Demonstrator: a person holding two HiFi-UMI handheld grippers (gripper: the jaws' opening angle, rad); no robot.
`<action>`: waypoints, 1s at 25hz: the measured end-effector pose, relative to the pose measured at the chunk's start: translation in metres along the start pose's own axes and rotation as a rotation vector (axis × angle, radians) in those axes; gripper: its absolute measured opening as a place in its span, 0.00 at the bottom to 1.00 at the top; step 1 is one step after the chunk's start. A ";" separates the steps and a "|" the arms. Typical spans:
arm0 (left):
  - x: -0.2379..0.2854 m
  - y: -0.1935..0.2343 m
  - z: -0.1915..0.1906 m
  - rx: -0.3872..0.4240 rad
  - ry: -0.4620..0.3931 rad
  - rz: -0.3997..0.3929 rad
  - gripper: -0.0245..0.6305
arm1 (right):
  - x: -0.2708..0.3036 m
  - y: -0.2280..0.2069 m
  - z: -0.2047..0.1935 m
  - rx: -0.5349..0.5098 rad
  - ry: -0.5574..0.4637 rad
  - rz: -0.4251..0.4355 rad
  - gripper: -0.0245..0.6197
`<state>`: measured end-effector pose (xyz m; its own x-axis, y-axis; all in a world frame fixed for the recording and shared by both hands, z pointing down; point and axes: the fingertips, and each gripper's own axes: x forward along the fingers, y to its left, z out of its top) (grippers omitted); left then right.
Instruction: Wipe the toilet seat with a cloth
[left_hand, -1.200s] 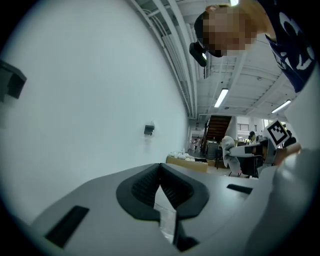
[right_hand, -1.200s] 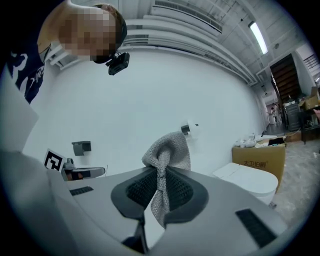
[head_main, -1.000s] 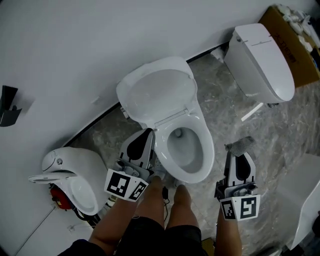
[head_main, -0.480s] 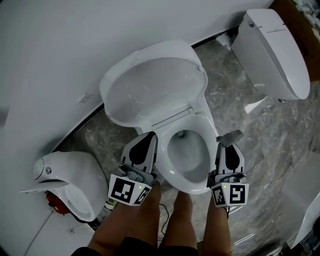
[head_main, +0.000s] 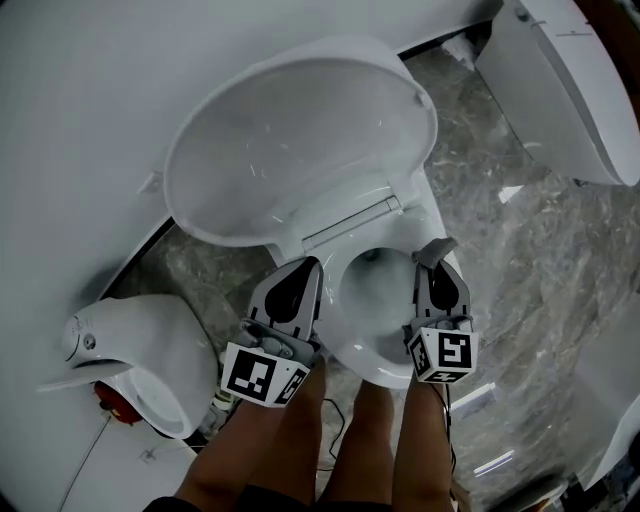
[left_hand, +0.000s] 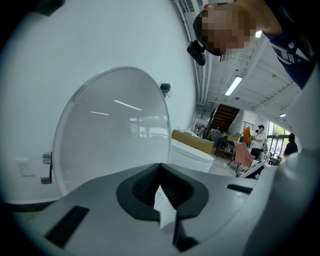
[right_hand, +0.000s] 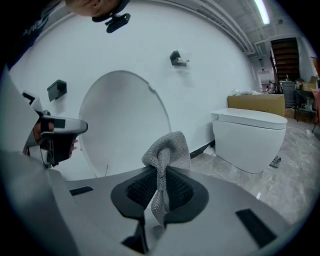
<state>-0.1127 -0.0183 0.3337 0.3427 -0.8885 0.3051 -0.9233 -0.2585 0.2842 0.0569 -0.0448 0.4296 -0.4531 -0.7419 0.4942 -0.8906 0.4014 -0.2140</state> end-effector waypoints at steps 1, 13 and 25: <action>0.000 0.001 -0.004 -0.001 0.007 0.000 0.06 | 0.006 0.001 -0.008 -0.020 0.018 0.003 0.13; 0.014 0.013 -0.028 0.013 0.043 -0.006 0.06 | 0.045 -0.029 -0.056 -0.075 0.145 -0.087 0.13; 0.007 0.036 -0.030 0.023 0.052 0.022 0.06 | 0.089 0.012 -0.070 -0.128 0.198 0.076 0.13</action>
<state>-0.1380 -0.0227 0.3731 0.3300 -0.8734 0.3581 -0.9344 -0.2481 0.2558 0.0089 -0.0683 0.5303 -0.4908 -0.5927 0.6387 -0.8363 0.5261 -0.1545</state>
